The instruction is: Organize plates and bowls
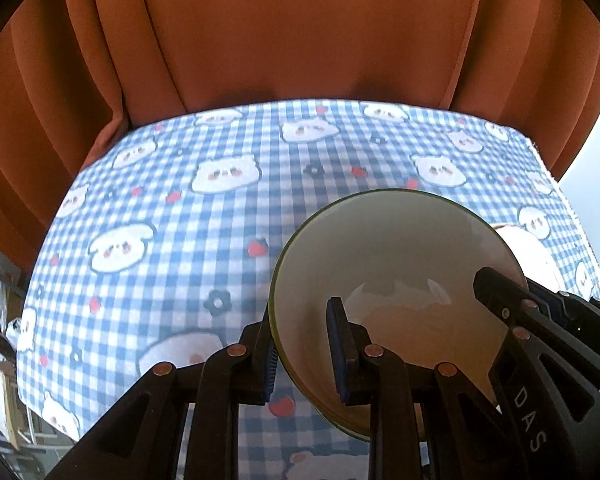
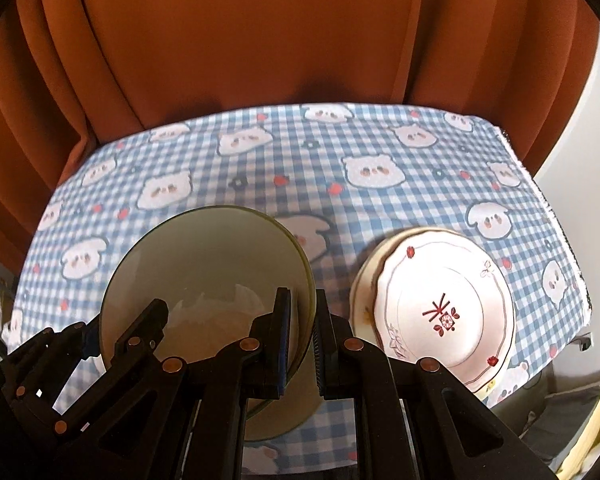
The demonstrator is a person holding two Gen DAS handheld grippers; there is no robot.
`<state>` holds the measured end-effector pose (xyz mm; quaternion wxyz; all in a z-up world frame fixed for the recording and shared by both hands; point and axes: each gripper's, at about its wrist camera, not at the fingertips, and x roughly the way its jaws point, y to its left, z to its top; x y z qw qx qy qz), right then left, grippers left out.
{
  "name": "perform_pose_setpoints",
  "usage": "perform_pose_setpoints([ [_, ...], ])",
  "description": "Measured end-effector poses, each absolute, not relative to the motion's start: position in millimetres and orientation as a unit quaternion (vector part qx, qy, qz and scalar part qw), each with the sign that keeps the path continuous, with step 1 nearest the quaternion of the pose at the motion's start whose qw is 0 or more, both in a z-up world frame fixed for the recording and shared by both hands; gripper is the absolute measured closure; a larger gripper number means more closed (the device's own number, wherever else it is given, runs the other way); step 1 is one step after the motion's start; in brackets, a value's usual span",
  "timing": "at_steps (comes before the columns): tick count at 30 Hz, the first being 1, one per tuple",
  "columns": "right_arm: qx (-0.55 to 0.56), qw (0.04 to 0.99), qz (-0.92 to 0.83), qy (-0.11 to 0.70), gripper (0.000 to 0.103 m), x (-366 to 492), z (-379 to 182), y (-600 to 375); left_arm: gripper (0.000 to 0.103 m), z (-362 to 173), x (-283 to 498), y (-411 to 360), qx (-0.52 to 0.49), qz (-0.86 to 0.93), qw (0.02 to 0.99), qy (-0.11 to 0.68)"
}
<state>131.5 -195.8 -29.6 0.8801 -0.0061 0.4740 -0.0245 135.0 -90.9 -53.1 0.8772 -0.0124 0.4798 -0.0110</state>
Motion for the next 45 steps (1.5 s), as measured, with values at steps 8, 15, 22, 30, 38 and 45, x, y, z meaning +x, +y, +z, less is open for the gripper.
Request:
perform_pose_setpoints([
  [8, -0.012, 0.864, -0.001, 0.504, 0.09, 137, -52, -207, 0.083, -69, 132, -102, -0.003, 0.013, 0.869, 0.495],
  [15, -0.013, 0.861, 0.019, 0.508, 0.09, 135, -57, -212, 0.083, -71, 125, -106, 0.0, 0.029, 0.867, 0.497],
  [22, -0.021, 0.866, 0.032, 0.499, 0.09, 130, -60, -214, 0.083, -77, 122, -109, 0.005, 0.04, 0.862, 0.506],
  [30, -0.018, 0.872, 0.043, 0.486, 0.09, 127, -62, -218, 0.083, -78, 120, -112, 0.01, 0.051, 0.865, 0.499],
  [38, -0.01, 0.87, 0.069, 0.487, 0.088, 125, -60, -223, 0.06, -76, 117, -114, -0.01, 0.036, 0.865, 0.5],
  [45, 0.003, 0.867, 0.073, 0.493, 0.084, 125, -54, -231, 0.035, -68, 118, -110, -0.026, 0.012, 0.867, 0.498],
])
